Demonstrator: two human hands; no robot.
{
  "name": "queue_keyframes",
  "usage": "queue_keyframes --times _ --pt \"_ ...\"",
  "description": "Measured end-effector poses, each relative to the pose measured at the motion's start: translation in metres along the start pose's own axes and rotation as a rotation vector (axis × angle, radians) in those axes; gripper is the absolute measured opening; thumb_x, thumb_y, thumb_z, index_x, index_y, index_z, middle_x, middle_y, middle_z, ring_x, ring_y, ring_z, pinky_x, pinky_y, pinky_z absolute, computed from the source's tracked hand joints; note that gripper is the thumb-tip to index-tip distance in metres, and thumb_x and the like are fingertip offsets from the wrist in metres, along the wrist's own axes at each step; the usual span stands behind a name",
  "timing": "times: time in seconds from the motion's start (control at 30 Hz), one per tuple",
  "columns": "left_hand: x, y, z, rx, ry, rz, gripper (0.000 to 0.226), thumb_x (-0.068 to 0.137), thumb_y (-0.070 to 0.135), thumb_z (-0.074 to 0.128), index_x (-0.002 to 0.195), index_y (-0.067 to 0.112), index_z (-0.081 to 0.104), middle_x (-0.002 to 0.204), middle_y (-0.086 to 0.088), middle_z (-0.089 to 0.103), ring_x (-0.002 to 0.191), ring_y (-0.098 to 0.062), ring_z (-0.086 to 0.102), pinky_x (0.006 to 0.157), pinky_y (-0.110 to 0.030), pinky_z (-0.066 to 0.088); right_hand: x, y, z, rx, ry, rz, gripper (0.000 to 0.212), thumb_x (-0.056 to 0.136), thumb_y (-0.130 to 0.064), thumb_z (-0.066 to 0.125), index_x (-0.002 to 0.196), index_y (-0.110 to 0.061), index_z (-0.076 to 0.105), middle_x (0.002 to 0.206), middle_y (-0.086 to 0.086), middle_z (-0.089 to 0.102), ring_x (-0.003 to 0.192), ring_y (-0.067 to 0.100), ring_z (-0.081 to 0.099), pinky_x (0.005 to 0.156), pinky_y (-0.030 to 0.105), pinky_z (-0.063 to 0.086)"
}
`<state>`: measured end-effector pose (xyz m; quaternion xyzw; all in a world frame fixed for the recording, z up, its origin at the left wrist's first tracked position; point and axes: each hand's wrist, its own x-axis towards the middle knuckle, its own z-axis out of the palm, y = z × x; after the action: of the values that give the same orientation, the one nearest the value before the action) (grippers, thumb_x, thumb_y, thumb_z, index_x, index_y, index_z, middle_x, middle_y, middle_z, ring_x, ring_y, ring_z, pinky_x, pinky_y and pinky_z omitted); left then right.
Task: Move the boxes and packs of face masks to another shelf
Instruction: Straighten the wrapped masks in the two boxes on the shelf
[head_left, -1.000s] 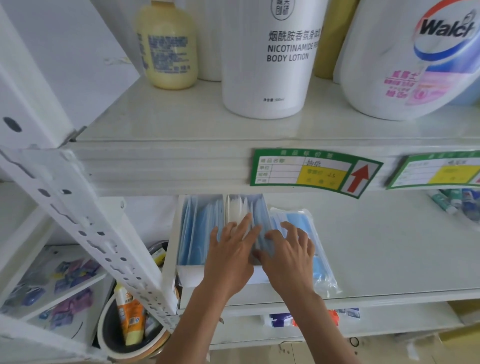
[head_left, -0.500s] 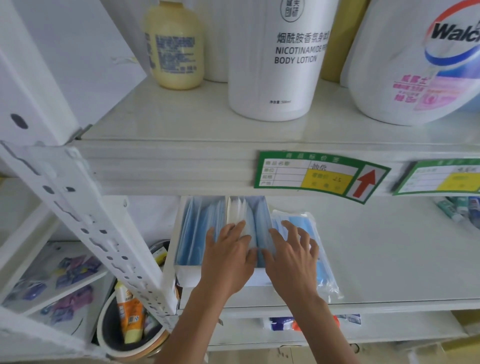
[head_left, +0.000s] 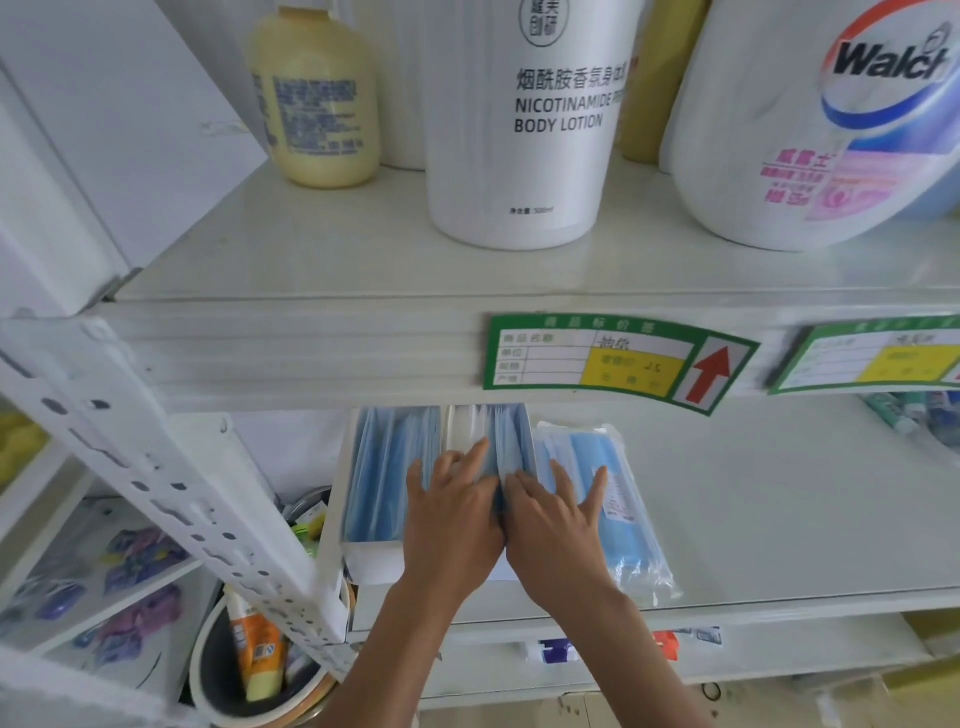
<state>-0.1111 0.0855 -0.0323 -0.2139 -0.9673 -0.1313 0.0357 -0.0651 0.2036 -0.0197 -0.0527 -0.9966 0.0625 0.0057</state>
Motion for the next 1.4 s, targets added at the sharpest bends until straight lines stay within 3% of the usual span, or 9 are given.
queue_keyframes --times 0.2,0.37,0.47,0.6,0.7,0.77,0.97,1.1,1.4 --pt "0.003 -0.004 -0.003 -0.046 -0.067 -0.039 0.032 0.106 0.038 0.037 0.124 0.038 0.064 0.165 0.012 0.027 0.151 -0.02 0.022 0.123 -0.058 0.01 0.006 -0.005 0.001 0.122 0.112 0.032 0.011 0.094 -0.02 0.046 0.096 -0.026 0.055 0.086 -0.008 0.073 0.142 0.028 0.039 0.115 0.066 -0.012" --pt "0.008 -0.004 -0.007 -0.148 -0.059 -0.076 0.034 0.105 0.039 0.037 0.118 0.034 0.068 0.16 0.011 0.037 0.148 -0.02 0.028 0.121 -0.057 0.017 0.005 -0.002 0.002 0.181 0.069 -0.079 0.028 0.09 -0.014 0.044 0.117 -0.017 0.053 0.115 0.003 0.07 0.149 0.03 0.027 0.125 0.047 0.001" --pt "0.017 0.003 -0.011 -0.175 -0.05 -0.131 0.042 0.104 0.045 0.033 0.109 0.03 0.073 0.152 0.012 0.047 0.14 -0.019 0.036 0.117 -0.057 0.02 0.0 0.001 0.002 0.326 0.074 -0.091 0.038 0.087 -0.013 0.043 0.124 -0.009 0.051 0.123 0.007 0.064 0.141 0.031 0.038 0.124 0.043 0.014" --pt "0.027 0.014 -0.013 -0.089 -0.11 -0.15 0.051 0.101 0.053 0.031 0.108 0.027 0.075 0.145 0.009 0.049 0.134 -0.023 0.038 0.117 -0.064 0.01 -0.003 0.009 0.006 0.648 0.164 -0.031 0.034 0.087 -0.005 0.043 0.12 -0.005 0.051 0.101 -0.003 0.061 0.092 0.012 0.05 0.105 0.028 0.038" --pt "0.026 0.02 -0.009 -0.003 -0.108 -0.149 0.053 0.097 0.058 0.033 0.105 0.027 0.076 0.145 0.007 0.049 0.134 -0.026 0.038 0.116 -0.068 0.008 -0.006 0.011 0.008 0.752 0.214 0.058 0.055 0.089 0.0 0.051 0.14 -0.019 0.048 0.107 -0.008 0.061 0.089 0.003 0.05 0.077 0.005 0.04" --pt "0.025 0.021 -0.006 0.011 -0.096 -0.152 0.058 0.094 0.066 0.033 0.099 0.027 0.076 0.145 0.005 0.049 0.136 -0.027 0.037 0.116 -0.07 0.005 -0.006 0.014 0.011 0.804 0.292 0.107 0.068 0.084 0.006 0.057 0.145 -0.022 0.046 0.104 -0.014 0.06 0.088 -0.007 0.056 0.072 -0.002 0.039" --pt "0.03 0.023 -0.008 -0.029 -0.091 -0.185 0.066 0.088 0.075 0.034 0.085 0.025 0.076 0.137 0.005 0.053 0.133 -0.026 0.039 0.116 -0.07 0.004 -0.006 0.018 0.016 0.884 0.349 0.214 0.037 0.085 0.0 0.067 0.115 -0.023 0.068 0.101 -0.017 0.065 0.098 -0.004 0.064 0.075 -0.003 0.04" --pt "0.032 0.024 -0.007 -0.065 -0.109 -0.165 0.056 0.091 0.069 0.04 0.087 0.027 0.076 0.137 0.006 0.052 0.134 -0.028 0.038 0.116 -0.07 0.007 -0.009 0.022 0.014 0.925 0.315 0.173 0.034 0.088 -0.005 0.066 0.099 -0.037 0.063 0.098 -0.024 0.066 0.098 -0.014 0.059 0.078 -0.001 0.042" --pt "0.03 0.019 -0.002 -0.101 -0.039 -0.187 0.025 0.086 0.048 0.06 0.084 0.027 0.072 0.136 0.01 0.054 0.129 -0.023 0.042 0.117 -0.066 0.011 -0.013 0.033 0.019 1.035 0.222 0.173 0.028 0.094 -0.022 0.064 0.121 -0.028 0.065 0.114 -0.02 0.064 0.109 -0.006 0.059 0.086 0.003 0.043"
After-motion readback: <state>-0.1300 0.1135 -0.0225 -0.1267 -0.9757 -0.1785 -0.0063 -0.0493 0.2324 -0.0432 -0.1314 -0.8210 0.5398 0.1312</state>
